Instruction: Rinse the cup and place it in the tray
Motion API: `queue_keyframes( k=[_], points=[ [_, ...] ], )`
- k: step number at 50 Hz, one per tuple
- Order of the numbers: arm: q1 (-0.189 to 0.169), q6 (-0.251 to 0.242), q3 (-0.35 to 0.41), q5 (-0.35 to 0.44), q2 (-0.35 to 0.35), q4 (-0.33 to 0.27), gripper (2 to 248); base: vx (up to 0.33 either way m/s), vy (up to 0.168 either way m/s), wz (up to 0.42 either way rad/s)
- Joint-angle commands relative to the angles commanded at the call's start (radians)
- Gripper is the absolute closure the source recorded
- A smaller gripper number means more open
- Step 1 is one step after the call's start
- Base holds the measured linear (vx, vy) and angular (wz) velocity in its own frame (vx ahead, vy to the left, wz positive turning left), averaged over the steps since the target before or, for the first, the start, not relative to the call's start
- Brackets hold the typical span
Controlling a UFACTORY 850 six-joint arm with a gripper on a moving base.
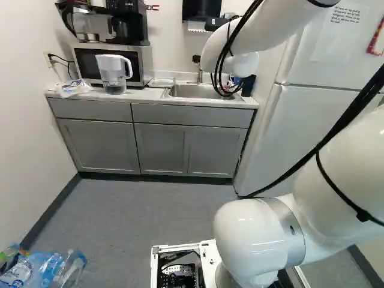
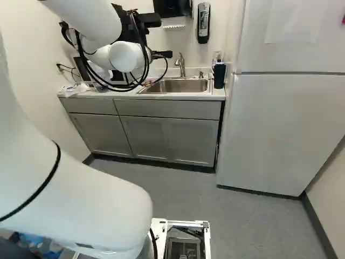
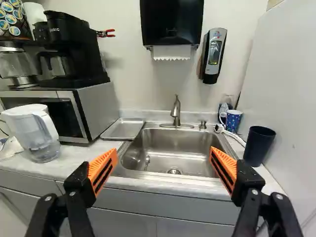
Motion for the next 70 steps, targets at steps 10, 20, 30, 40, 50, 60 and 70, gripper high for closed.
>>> queue_keyframes(
  k=[10, 20, 30, 40, 50, 60, 70],
  points=[
    [0.000, 0.000, 0.000, 0.000, 0.000, 0.000, 3, 0.000, 0.000, 0.000],
    [0.000, 0.000, 0.000, 0.000, 0.000, 0.000, 3, 0.000, 0.000, 0.000],
    [0.000, 0.000, 0.000, 0.000, 0.000, 0.000, 3, 0.000, 0.000, 0.000],
    [0.000, 0.000, 0.000, 0.000, 0.000, 0.000, 3, 0.021, 0.000, -0.003],
    [0.000, 0.000, 0.000, 0.000, 0.000, 0.000, 3, 0.041, 0.001, -0.013],
    [0.000, 0.000, 0.000, 0.000, 0.000, 0.000, 3, 0.068, 0.024, -0.004],
    [0.000, 0.000, 0.000, 0.000, 0.000, 0.000, 3, 0.092, 0.040, -0.011]
  ],
)
